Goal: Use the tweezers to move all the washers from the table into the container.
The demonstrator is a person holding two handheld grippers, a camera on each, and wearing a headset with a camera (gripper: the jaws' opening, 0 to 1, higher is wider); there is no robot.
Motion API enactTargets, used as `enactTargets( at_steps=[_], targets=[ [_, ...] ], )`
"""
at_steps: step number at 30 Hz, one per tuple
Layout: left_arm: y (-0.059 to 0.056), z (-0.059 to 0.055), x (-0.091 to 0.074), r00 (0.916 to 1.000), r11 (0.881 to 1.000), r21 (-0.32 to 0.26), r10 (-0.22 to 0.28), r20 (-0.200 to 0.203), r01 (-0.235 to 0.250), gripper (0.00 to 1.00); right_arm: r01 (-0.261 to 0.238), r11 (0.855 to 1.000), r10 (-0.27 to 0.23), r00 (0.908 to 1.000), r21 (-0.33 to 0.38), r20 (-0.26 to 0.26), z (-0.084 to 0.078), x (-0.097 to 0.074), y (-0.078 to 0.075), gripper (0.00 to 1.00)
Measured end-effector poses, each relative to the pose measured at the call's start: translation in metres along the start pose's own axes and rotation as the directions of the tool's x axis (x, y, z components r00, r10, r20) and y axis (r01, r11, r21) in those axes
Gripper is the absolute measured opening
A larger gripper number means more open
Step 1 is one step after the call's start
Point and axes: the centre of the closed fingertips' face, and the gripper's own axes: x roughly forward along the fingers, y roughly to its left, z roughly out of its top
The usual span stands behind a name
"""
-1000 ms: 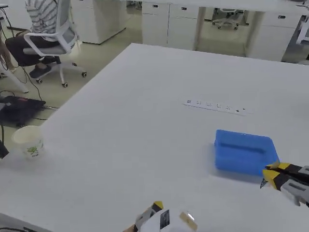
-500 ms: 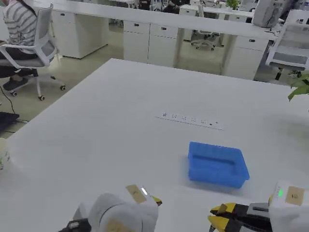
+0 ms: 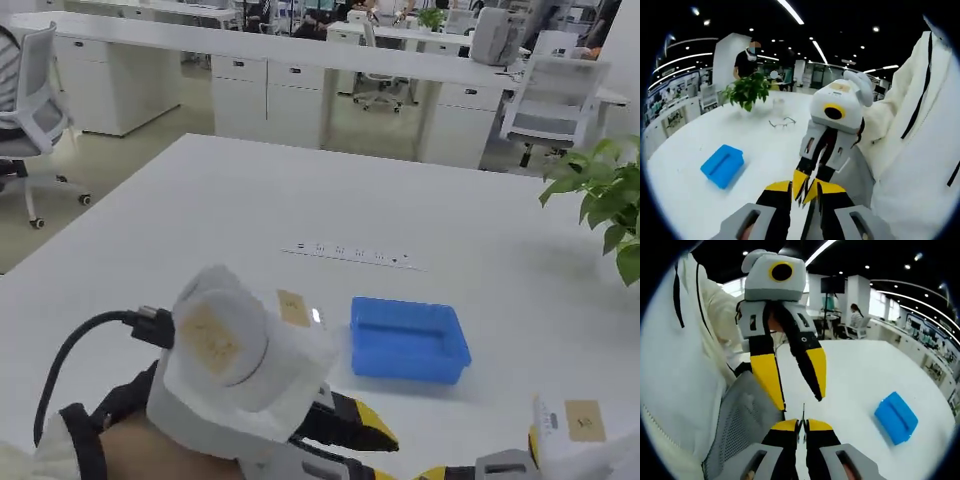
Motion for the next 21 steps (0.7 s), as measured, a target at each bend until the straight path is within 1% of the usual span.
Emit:
enactTargets(
  at_steps=[1, 2, 3, 4, 6, 8, 9, 10, 12, 13, 15, 18, 20, 21],
  targets=[
    [0.002, 0.002, 0.001, 1.0000, 1.000, -0.001, 0.009, -0.003, -0.009, 0.16, -0.010, 1.000, 0.010, 0.9999, -0.011, -0.005, 0.000, 0.000, 0.002, 0.02],
    [0.001, 0.003, 0.002, 1.0000, 1.000, 0.010, 0.002, -0.005, -0.002, 0.15, -0.029, 0.999, 0.029, 0.9994, -0.023, -0.017, 0.000, 0.000, 0.004, 0.02],
    [0.000, 0.004, 0.002, 0.9999, 1.000, 0.021, -0.008, -0.011, 0.008, 0.14, -0.035, 0.999, 0.034, 0.9992, -0.027, -0.022, 0.000, 0.000, 0.005, 0.02],
    [-0.001, 0.002, 0.003, 0.9993, 0.999, 0.037, -0.021, -0.031, 0.023, 0.14, -0.041, 0.999, 0.040, 0.9989, -0.032, -0.026, 0.000, -0.001, 0.006, 0.02],
    [-0.003, 0.001, 0.005, 0.9979, 0.998, 0.052, -0.041, -0.050, 0.043, 0.13, -0.057, 0.997, 0.056, 0.9979, -0.044, -0.034, 0.000, -0.001, 0.009, 0.02],
    [-0.003, 0.000, 0.007, 0.9976, 0.998, 0.048, -0.045, -0.053, 0.048, 0.14, -0.065, 0.996, 0.063, 0.9972, -0.055, -0.039, -0.001, 0.000, 0.010, 0.02],
    [-0.006, -0.003, 0.008, 0.9955, 0.996, 0.043, -0.072, -0.062, 0.075, 0.13, -0.067, 0.996, 0.064, 0.9972, -0.057, -0.039, -0.002, 0.001, 0.010, 0.02],
    [-0.008, -0.005, 0.009, 0.9938, 0.995, 0.037, -0.085, -0.072, 0.088, 0.10, -0.070, 0.996, 0.067, 0.9968, -0.056, -0.044, -0.004, 0.002, 0.010, 0.02],
    [-0.011, -0.008, 0.012, 0.9918, 0.993, 0.054, -0.097, -0.084, 0.102, 0.07, -0.079, 0.995, 0.076, 0.9956, -0.064, -0.054, -0.006, 0.003, 0.013, 0.02],
    [-0.013, -0.011, 0.013, 0.9899, 0.992, 0.065, -0.100, -0.100, 0.107, 0.04, -0.080, 0.995, 0.077, 0.9955, -0.063, -0.055, -0.007, 0.003, 0.013, 0.02],
    [-0.012, -0.013, 0.015, 0.9896, 0.992, 0.074, -0.095, -0.108, 0.103, 0.01, -0.088, 0.994, 0.084, 0.9948, -0.058, -0.058, -0.008, 0.003, 0.014, 0.02],
    [-0.012, -0.013, 0.015, 0.9889, 0.991, 0.068, -0.106, -0.104, 0.114, 0.00, -0.098, 0.994, 0.096, 0.9939, -0.046, -0.055, -0.008, 0.004, 0.015, 0.02],
    [-0.011, -0.012, 0.014, 0.9889, 0.989, 0.088, -0.107, -0.103, 0.117, 0.00, -0.101, 0.994, 0.099, 0.9938, -0.036, -0.051, -0.008, 0.005, 0.015, 0.02],
    [-0.009, -0.012, 0.014, 0.9894, 0.989, 0.097, -0.099, -0.106, 0.109, 0.00, -0.103, 0.994, 0.101, 0.9937, -0.032, -0.048, -0.007, 0.006, 0.015, 0.02]
  ],
)
